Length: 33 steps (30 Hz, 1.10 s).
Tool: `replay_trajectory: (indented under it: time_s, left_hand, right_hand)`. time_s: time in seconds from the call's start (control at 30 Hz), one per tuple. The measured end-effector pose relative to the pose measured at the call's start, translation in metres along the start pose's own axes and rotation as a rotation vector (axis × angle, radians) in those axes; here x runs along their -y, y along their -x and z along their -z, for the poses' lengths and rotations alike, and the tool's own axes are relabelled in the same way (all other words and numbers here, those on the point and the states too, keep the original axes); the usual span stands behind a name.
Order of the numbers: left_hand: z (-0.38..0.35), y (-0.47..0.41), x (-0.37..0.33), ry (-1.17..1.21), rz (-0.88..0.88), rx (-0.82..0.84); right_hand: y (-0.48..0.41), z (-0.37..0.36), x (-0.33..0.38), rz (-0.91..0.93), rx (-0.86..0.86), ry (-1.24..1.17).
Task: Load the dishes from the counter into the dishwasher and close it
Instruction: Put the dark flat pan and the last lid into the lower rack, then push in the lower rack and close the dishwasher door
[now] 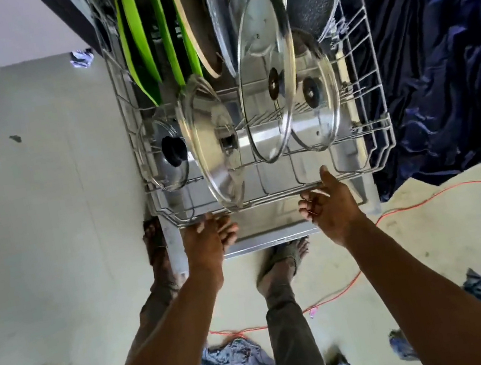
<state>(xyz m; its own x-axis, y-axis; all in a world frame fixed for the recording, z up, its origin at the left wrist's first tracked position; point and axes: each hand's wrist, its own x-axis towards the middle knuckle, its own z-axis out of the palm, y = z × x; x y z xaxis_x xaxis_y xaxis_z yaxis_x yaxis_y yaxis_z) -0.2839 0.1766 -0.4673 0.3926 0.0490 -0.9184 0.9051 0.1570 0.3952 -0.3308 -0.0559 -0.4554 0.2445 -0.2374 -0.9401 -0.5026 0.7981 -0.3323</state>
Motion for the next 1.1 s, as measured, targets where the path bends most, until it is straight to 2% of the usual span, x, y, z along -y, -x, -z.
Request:
replay_trajectory:
  time_s: [0.13,0.23,0.3,0.5,0.63,0.73,0.87,1.0,1.1]
  left_hand:
    - [-0.011,0.000,-0.002,0.022,-0.006,0.044]
    - [-0.026,-0.008,-0.016,0.052,-0.065,-0.027]
    - [-0.040,-0.013,-0.034,0.125,-0.096,-0.017]
    - [-0.079,-0.058,-0.123,0.076,-0.089,-0.065]
    - [-0.098,-0.093,-0.180,-0.018,-0.078,0.023]
    - [-0.113,-0.110,-0.215,-0.092,-0.121,0.078]
    - [-0.137,-0.135,-0.256,0.039,-0.136,0.062]
    - [-0.154,-0.151,-0.288,-0.132,-0.219,-0.010]
    - [-0.159,-0.163,-0.313,-0.115,-0.164,0.224]
  right_hand:
    - [-0.022,0.035,0.019,-0.020,0.072,-0.088]
    - [-0.037,0.031,0.036,0.006,0.103,-0.042]
    - [-0.047,0.014,0.051,0.050,0.116,-0.051]
    - [-0.081,-0.060,0.108,0.136,0.094,0.001]
    - [-0.102,-0.111,0.155,0.157,0.030,0.151]
    - [-0.119,-0.142,0.188,0.151,0.074,0.219]
    - [-0.137,-0.178,0.225,0.170,0.097,0.281]
    - [-0.150,-0.203,0.258,0.199,0.061,0.406]
    - [-0.158,-0.224,0.277,0.217,0.026,0.446]
